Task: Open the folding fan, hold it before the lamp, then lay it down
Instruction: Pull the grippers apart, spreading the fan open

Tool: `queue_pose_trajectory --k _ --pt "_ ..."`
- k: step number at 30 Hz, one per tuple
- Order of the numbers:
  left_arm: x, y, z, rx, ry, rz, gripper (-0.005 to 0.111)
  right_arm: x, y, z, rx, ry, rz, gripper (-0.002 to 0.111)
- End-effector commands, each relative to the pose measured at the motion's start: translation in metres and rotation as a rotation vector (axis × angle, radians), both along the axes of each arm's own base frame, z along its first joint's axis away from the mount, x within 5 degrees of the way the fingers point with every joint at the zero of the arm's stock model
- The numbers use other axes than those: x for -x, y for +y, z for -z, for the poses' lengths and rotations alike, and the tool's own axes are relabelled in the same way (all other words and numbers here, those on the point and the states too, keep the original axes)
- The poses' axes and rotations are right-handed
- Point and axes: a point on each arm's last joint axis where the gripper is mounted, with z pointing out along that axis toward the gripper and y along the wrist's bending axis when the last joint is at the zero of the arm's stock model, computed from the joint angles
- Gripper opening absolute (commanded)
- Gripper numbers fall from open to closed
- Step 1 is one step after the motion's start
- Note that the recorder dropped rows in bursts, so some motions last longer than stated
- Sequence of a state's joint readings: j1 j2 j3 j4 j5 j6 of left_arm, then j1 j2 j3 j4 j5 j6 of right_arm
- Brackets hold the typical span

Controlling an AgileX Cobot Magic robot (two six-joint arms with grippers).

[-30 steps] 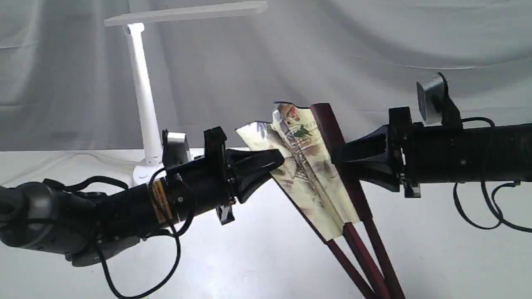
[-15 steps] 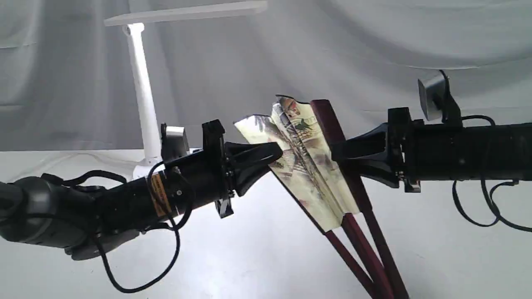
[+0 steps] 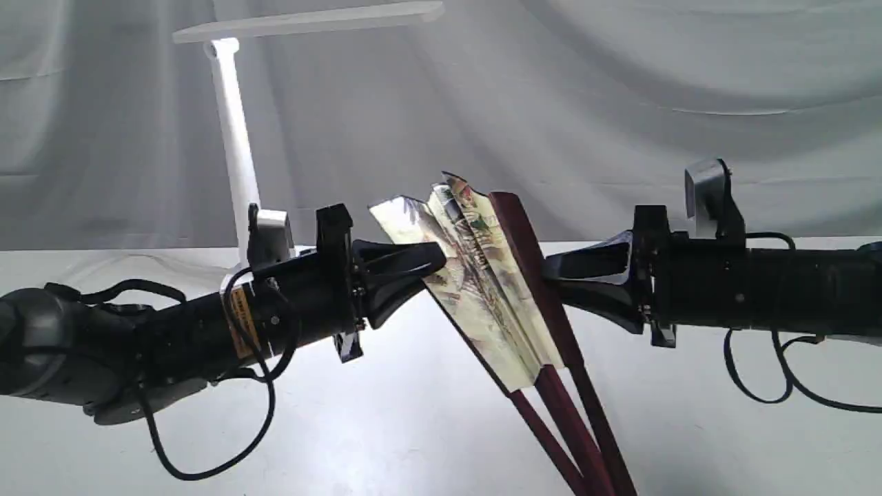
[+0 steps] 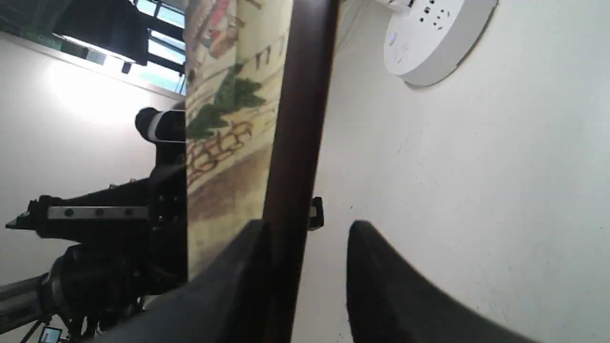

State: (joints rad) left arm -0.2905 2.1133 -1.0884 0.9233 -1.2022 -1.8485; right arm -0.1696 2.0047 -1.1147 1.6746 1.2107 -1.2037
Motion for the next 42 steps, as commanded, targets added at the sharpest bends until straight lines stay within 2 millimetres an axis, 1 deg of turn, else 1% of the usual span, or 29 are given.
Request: queue_pose_trajectory --k 1,4,11,21,28,36,39,42 --pt "-0.001 0.0 -0.005 0.018 -0.014 0.014 0.0 -0.001 0.0 0.002 -0.008 -0.024 0.002 0.028" --pt "-0.001 0.0 -0.005 0.013 -0.019 0.017 0.0 -0.002 0.001 0.002 -0.008 -0.036 0.005 0.028" --pt "0.0 0.0 -0.004 0.007 -0.024 0.024 0.0 -0.002 0.011 0.001 -0.014 -0.037 -0.018 0.028" --pt "0.001 -0.001 -0.002 -0.034 -0.042 0.038 0.0 -0.001 0.012 0.002 -0.011 -0.036 -0.022 0.028" --pt "0.001 -0.001 -0.002 -0.037 -0.045 0.041 0.0 -0.001 0.023 0.001 -0.007 -0.06 -0.048 0.028" --pt "0.001 -0.001 -0.002 -0.037 -0.047 0.04 0.0 -0.001 0.023 0.001 -0.007 -0.067 -0.046 0.027" --pt "0.001 -0.001 -0.002 -0.037 -0.047 0.04 0.0 -0.001 0.023 0.001 0.003 -0.087 -0.05 0.022" --pt "0.001 -0.001 -0.002 -0.035 -0.046 0.037 0.0 -0.001 0.022 0.001 0.005 -0.091 -0.046 0.009"
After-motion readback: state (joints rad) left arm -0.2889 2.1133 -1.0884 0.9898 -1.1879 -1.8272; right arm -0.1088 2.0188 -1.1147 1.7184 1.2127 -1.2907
